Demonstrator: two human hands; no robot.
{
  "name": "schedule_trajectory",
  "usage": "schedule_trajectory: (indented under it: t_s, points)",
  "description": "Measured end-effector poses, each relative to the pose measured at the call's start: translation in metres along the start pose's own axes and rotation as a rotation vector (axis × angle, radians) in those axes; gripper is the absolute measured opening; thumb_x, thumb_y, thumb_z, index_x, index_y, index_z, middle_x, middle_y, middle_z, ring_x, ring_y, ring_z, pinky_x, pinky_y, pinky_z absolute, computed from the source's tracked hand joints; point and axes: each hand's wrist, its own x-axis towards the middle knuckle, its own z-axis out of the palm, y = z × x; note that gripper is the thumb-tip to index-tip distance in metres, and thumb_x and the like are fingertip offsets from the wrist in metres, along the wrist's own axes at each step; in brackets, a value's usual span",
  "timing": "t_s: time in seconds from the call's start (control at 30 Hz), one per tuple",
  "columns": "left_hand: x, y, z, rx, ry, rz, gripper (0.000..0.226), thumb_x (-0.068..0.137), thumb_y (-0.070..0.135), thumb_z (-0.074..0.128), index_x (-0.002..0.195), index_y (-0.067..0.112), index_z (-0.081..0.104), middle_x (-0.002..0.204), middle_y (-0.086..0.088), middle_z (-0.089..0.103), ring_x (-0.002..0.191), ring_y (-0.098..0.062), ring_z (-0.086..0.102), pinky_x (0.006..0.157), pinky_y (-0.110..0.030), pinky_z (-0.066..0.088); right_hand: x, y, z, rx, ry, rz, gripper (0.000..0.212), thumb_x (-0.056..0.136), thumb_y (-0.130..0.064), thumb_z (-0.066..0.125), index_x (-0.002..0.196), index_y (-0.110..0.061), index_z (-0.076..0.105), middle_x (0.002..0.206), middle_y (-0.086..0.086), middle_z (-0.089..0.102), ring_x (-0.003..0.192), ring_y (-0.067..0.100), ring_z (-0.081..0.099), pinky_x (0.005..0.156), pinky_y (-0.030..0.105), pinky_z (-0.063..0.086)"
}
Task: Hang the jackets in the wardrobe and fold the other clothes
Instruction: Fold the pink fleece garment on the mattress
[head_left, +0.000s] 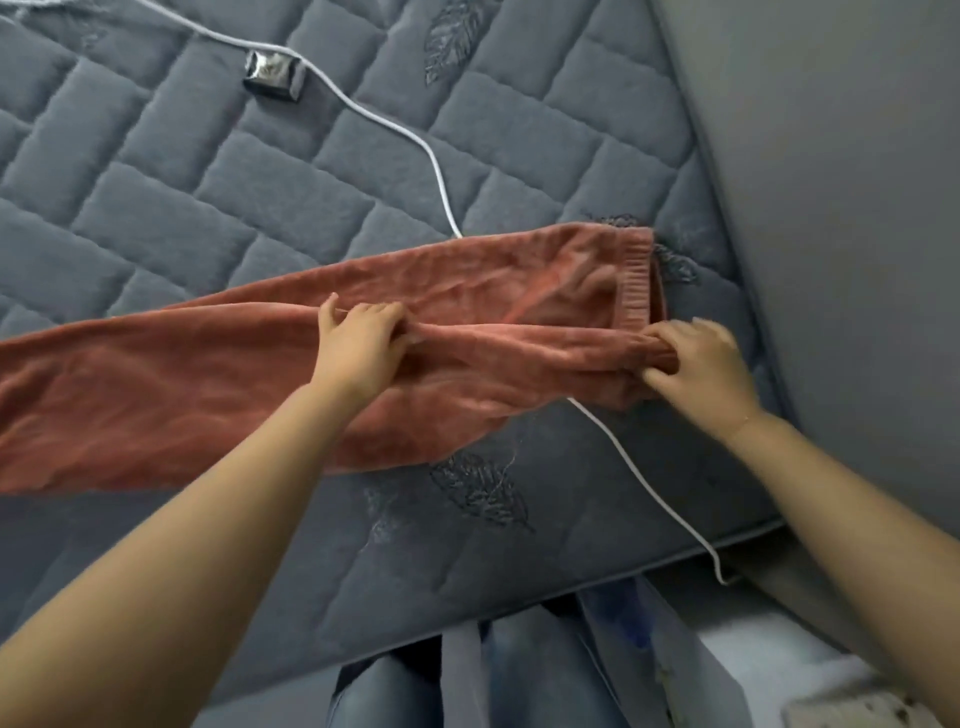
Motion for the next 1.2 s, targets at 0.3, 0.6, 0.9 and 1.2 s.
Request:
schedule_trajectory:
  t_s: [0.3, 0.6, 0.9, 1.2]
  points:
    - [0.056, 0.011, -0.027, -0.221, 0.171, -0.276, 0.025, 0.094, 0.029, 0.059, 0.115, 0.016, 0.059, 0.119, -0.007, 0.062, 0.117, -0.028, 0.052, 0.104, -0.041, 0.026, 0.147, 0.005, -0.033, 0.545, 0.027, 0.255, 0.055, 0.076, -0.016, 0.082, 0.123, -0.005, 0.056, 0.110, 0.009, 0.065, 0.093, 0.010, 0.062, 0.089, 0.018, 0.049]
    - [-0.111, 0.055, 0.033, -0.901, 0.416, -0.905, 0.034, 0.086, 0.026, 0.074, 0.109, 0.017, 0.051, 0.113, -0.001, 0.048, 0.096, -0.005, 0.052, 0.092, -0.029, 0.044, 0.097, -0.003, 0.020, 0.421, 0.221, 0.427, 0.056, 0.080, -0.041, 0.074, 0.123, -0.011, 0.054, 0.121, 0.013, 0.060, 0.108, 0.026, 0.058, 0.097, 0.039, 0.045]
    - [-0.103, 0.056, 0.074, -1.574, 0.330, -1.232, 0.063, 0.086, 0.030, 0.073, 0.136, 0.011, 0.040, 0.110, 0.007, 0.060, 0.102, -0.009, 0.064, 0.089, -0.026, 0.051, 0.075, 0.028, 0.017, 0.962, 0.003, 0.596, 0.011, 0.095, -0.019, 0.061, 0.085, -0.021, 0.063, 0.065, -0.020, 0.069, 0.065, -0.005, 0.060, 0.074, 0.014, 0.051]
    - [-0.103, 0.068, 0.073, -1.611, 0.670, -1.077, 0.024, 0.084, 0.026, 0.077, 0.100, 0.027, 0.058, 0.093, 0.021, 0.072, 0.088, 0.009, 0.066, 0.071, -0.007, 0.049, 0.055, 0.001, 0.026, 1.281, 0.135, 1.141, 0.054, 0.083, -0.052, 0.068, 0.125, -0.021, 0.056, 0.120, -0.001, 0.059, 0.110, 0.014, 0.054, 0.095, 0.036, 0.046]
